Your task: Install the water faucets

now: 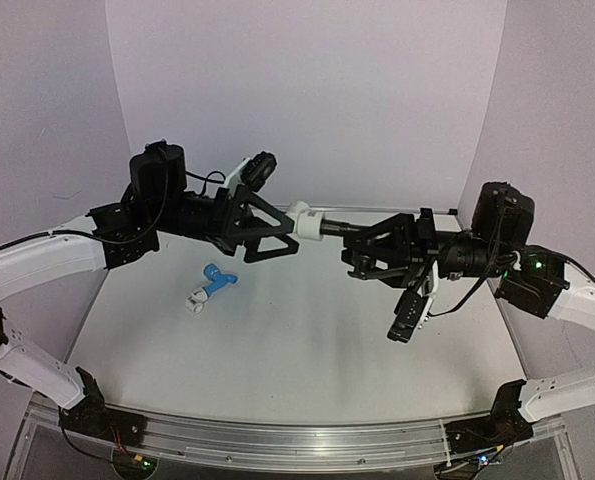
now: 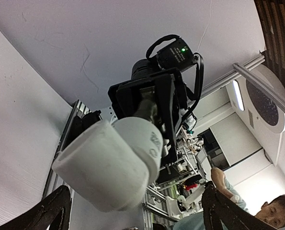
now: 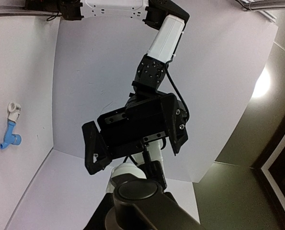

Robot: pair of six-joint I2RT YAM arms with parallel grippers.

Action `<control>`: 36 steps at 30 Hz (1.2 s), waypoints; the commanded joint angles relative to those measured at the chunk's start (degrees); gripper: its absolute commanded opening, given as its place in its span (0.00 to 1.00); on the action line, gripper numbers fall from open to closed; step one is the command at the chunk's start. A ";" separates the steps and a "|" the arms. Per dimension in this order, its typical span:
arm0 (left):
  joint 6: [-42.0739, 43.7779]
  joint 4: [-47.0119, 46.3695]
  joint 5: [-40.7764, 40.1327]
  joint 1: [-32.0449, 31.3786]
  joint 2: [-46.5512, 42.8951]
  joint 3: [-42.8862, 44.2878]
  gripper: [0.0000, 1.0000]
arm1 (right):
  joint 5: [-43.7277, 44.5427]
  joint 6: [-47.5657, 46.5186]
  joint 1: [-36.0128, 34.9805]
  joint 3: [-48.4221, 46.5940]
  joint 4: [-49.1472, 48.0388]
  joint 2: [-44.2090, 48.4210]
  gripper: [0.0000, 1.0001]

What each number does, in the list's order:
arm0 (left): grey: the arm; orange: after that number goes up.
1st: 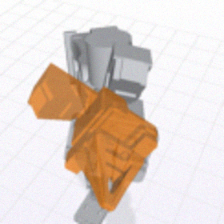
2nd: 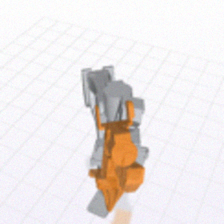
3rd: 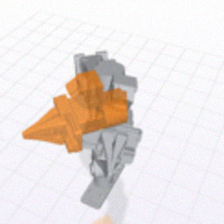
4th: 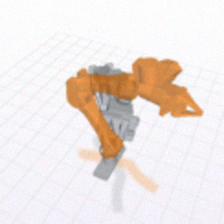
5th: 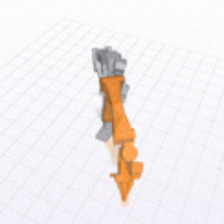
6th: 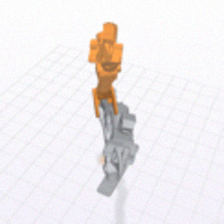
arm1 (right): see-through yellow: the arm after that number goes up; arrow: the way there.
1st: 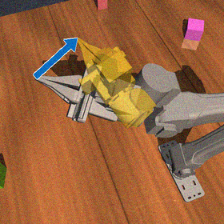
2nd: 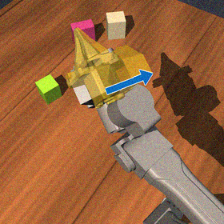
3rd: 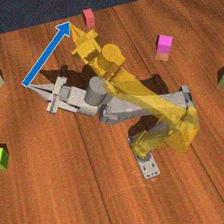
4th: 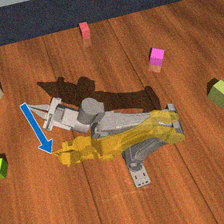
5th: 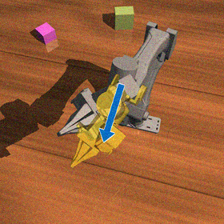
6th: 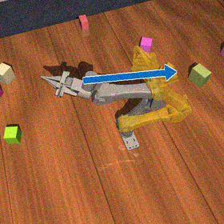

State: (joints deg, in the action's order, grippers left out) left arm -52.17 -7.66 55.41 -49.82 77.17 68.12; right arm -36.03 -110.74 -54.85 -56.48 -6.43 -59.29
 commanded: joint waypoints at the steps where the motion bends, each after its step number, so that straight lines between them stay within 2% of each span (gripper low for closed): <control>1: -5.06 -3.97 3.44 0.08 1.47 2.65 0.92 | 0.29 -7.74 -0.63 0.44 -7.28 0.65 0.00; 6: -6.04 -4.08 3.73 0.14 2.82 3.76 0.87 | -0.85 -10.61 -0.94 1.51 -7.29 0.09 0.00; 13: -6.84 -6.20 4.63 0.16 3.74 3.96 0.74 | -1.15 -14.00 -1.52 3.02 -7.98 -0.90 0.00; 22: -6.87 -8.96 5.15 0.12 3.31 2.52 0.48 | -0.01 -12.14 -1.75 3.74 -10.02 -1.26 0.00; 25: -1.40 -7.32 2.99 0.08 0.83 1.88 0.48 | 0.92 -5.21 -2.40 3.10 -10.14 -0.75 0.00; 29: 7.43 -3.01 -0.35 0.08 -2.49 1.66 0.47 | 3.05 10.71 -3.33 1.38 -10.09 -0.11 0.00; 36: 19.49 2.21 -3.96 -0.03 -5.42 1.98 0.42 | 3.79 50.00 -4.69 -2.85 -9.55 0.73 0.00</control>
State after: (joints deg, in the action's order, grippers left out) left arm -42.74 -7.18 54.31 -49.72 75.16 68.88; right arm -33.64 -88.07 -58.97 -54.69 -12.82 -60.51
